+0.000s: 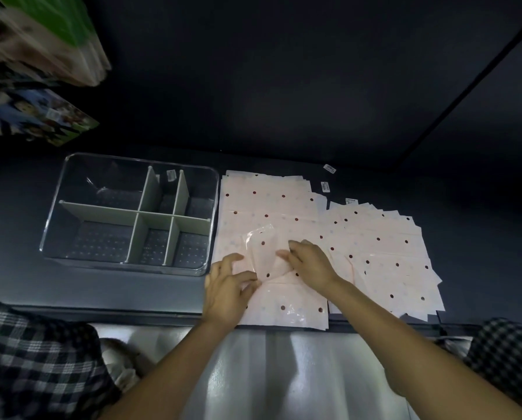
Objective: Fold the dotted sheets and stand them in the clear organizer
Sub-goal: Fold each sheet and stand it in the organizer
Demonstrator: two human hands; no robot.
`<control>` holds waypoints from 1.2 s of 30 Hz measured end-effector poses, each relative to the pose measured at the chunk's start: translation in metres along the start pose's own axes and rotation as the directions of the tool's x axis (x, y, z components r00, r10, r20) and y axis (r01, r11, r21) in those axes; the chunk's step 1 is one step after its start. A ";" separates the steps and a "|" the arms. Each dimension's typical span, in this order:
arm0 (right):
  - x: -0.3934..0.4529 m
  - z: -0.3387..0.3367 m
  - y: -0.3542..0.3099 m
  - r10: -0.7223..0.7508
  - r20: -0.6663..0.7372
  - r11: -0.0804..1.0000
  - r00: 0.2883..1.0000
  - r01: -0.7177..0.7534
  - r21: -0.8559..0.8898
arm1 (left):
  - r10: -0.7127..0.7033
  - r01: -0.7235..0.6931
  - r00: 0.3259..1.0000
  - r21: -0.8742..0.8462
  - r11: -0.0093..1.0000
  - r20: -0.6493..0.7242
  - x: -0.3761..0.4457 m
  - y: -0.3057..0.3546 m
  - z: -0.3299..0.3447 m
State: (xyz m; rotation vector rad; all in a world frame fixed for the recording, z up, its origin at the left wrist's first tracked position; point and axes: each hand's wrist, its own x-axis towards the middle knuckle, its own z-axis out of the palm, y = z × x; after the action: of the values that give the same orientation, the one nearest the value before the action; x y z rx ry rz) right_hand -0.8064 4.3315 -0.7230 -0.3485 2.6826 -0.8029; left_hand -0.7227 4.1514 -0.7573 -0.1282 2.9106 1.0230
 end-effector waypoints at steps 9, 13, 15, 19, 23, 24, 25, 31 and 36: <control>0.027 0.018 -0.013 0.116 -0.022 0.933 0.993 -0.116 -0.341 | 0.206 -0.192 0.964 0.090 0.977 -0.171 -0.013 0.020 -0.003; 0.030 0.019 -0.013 0.135 -0.010 0.932 0.991 -0.130 -0.338 | 0.329 -0.408 0.907 0.361 0.838 0.262 -0.007 0.020 -0.002; 0.032 0.017 -0.014 0.159 0.010 0.930 0.987 -0.146 -0.336 | 0.249 -0.427 0.878 0.434 0.794 0.408 -0.001 0.012 -0.007; 0.023 0.016 -0.021 0.235 -0.058 0.946 0.970 -0.242 -0.214 | 0.179 -0.488 0.817 0.491 0.721 0.549 0.008 0.004 -0.019; -0.003 0.023 -0.030 -0.038 -0.383 0.992 0.923 0.081 0.098 | 0.147 -0.482 0.809 0.500 0.720 0.569 0.009 0.006 -0.020; -0.007 0.027 -0.034 -0.122 -0.306 0.963 0.944 0.188 0.196 | 0.143 -0.478 0.809 0.495 0.726 0.571 0.009 0.006 -0.020; -0.009 0.032 -0.037 -0.194 -0.174 0.933 0.965 0.237 0.270 | 0.141 -0.475 0.807 0.490 0.730 0.573 0.008 0.006 -0.019; 0.021 0.036 -0.014 -0.402 0.218 0.870 0.889 0.445 -0.210 | 0.164 -0.477 0.812 0.475 0.739 0.560 0.008 0.002 -0.013; 0.048 0.011 -0.001 -0.314 0.270 0.856 0.910 0.394 -0.334 | 0.214 -0.457 0.830 0.407 0.791 0.516 0.006 -0.003 -0.010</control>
State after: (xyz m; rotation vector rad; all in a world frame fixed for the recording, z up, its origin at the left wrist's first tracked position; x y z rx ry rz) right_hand -0.8465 4.3097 -0.7422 -0.9927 2.5933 -0.2930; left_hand -0.7284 4.1421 -0.7516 0.6089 2.6853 0.1891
